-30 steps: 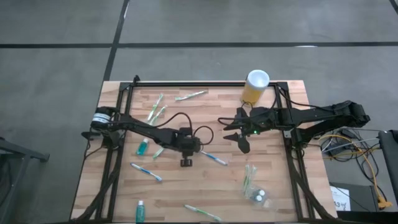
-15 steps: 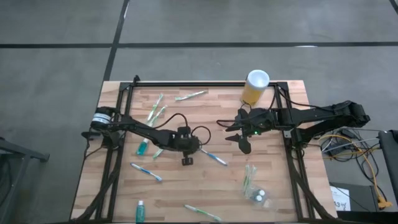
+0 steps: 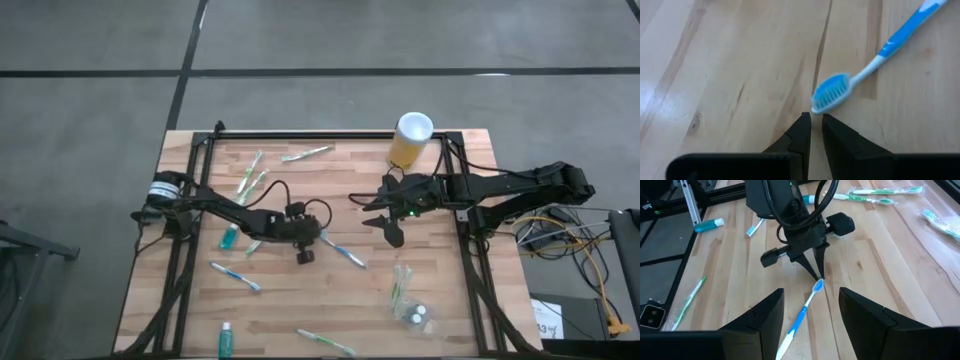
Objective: Pick & Place toothbrushing station
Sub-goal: Put the top blue toothbrush into the transparent organizer
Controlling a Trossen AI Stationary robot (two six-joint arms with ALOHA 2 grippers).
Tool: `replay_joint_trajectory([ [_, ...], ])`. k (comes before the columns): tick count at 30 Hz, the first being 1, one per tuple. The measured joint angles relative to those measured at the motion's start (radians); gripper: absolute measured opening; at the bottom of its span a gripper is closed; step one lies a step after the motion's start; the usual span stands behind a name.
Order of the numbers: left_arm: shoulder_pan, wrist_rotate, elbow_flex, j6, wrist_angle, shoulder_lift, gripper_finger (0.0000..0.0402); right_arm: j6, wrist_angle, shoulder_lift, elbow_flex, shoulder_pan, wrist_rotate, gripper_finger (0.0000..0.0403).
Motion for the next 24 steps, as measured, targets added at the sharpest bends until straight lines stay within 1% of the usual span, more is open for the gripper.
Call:
replay_joint_trajectory([
  [7,0.005,0.001,0.000,-0.005,0.080,0.000,0.0053,-0.027,0.001,0.000,0.000,0.000,0.000,0.0185],
  [13,0.006,0.018,0.000,-0.005,0.087,0.006,0.0053,-0.023,0.001,0.000,0.000,0.000,0.000,0.0185],
  [19,0.014,-0.025,0.011,-0.030,0.098,0.061,0.0053,-0.023,0.003,0.000,0.000,0.000,0.000,0.0185],
  [24,0.029,0.006,0.036,-0.038,0.176,0.121,0.0053,-0.020,0.004,0.000,0.000,0.000,0.000,0.0185],
])
